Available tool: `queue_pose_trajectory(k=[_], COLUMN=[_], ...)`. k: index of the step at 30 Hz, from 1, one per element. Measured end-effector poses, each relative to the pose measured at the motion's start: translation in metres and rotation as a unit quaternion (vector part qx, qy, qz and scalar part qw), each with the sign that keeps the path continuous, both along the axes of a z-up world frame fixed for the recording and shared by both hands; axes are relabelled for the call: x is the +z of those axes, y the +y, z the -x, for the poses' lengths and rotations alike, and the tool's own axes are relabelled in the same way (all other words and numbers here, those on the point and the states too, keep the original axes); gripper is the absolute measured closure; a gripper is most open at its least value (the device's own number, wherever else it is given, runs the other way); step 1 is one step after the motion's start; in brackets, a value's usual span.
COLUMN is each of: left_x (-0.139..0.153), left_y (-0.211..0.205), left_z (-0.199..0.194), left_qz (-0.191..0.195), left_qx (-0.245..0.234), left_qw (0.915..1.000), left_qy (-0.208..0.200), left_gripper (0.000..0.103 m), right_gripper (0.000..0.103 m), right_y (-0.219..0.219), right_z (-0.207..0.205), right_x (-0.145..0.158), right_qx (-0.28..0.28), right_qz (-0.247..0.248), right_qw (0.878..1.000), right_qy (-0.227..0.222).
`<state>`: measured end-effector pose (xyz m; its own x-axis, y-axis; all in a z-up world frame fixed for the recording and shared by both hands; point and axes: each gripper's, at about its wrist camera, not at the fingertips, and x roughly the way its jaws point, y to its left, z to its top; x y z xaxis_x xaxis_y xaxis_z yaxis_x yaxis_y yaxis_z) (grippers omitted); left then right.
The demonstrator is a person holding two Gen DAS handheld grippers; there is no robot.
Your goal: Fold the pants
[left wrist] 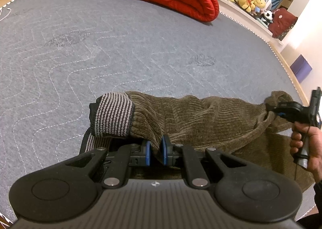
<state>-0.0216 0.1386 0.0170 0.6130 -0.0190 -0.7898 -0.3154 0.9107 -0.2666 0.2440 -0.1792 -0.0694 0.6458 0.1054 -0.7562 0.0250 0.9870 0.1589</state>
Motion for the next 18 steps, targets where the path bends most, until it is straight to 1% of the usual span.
queue_pose_trajectory(k=[3,5,7,9,11,13,14,16,17,18], left_x=[0.004,0.010,0.017,0.024,0.028,0.026,0.021,0.011,0.003,-0.003], left_y=[0.004,0.008,0.012,0.018,0.023,0.027,0.029,0.032,0.035,0.038], left_z=[0.005,0.011,0.021,0.033,0.045,0.054,0.057,0.056,0.054,0.055], left_qz=[0.007,0.008,0.007,0.011,0.016,0.022,0.025,0.027,0.033,0.038], left_qx=[0.009,0.016,0.022,0.024,0.023,0.018,0.014,0.000,0.002,0.013], left_qw=[0.9999,0.9996,0.9990,0.9982,0.9978,0.9984,0.9989,0.9996,0.9989,0.9979], left_qy=[-0.009,-0.022,-0.038,-0.054,-0.059,-0.049,-0.036,0.005,0.032,0.051], left_gripper=[0.090,0.091,0.093,0.093,0.094,0.094,0.094,0.093,0.092,0.091], right_gripper=[0.094,0.095,0.095,0.095,0.095,0.095,0.095,0.093,0.092,0.088], right_y=[-0.010,-0.019,-0.030,-0.038,-0.044,-0.049,-0.051,-0.052,-0.054,-0.058], right_z=[0.016,0.029,0.049,0.074,0.099,0.128,0.139,0.160,0.167,0.172], right_x=[0.021,0.037,0.056,0.072,0.083,0.087,0.087,0.078,0.070,0.060], right_qx=[0.002,0.000,0.008,0.025,0.043,0.067,0.079,0.115,0.130,0.137], right_qz=[-0.010,-0.027,-0.043,-0.049,-0.052,-0.048,-0.045,-0.030,-0.022,-0.018], right_qw=[1.000,0.999,0.998,0.997,0.996,0.995,0.995,0.993,0.991,0.990], right_qy=[-0.025,-0.038,-0.051,-0.059,-0.057,-0.047,-0.037,-0.002,0.016,0.038])
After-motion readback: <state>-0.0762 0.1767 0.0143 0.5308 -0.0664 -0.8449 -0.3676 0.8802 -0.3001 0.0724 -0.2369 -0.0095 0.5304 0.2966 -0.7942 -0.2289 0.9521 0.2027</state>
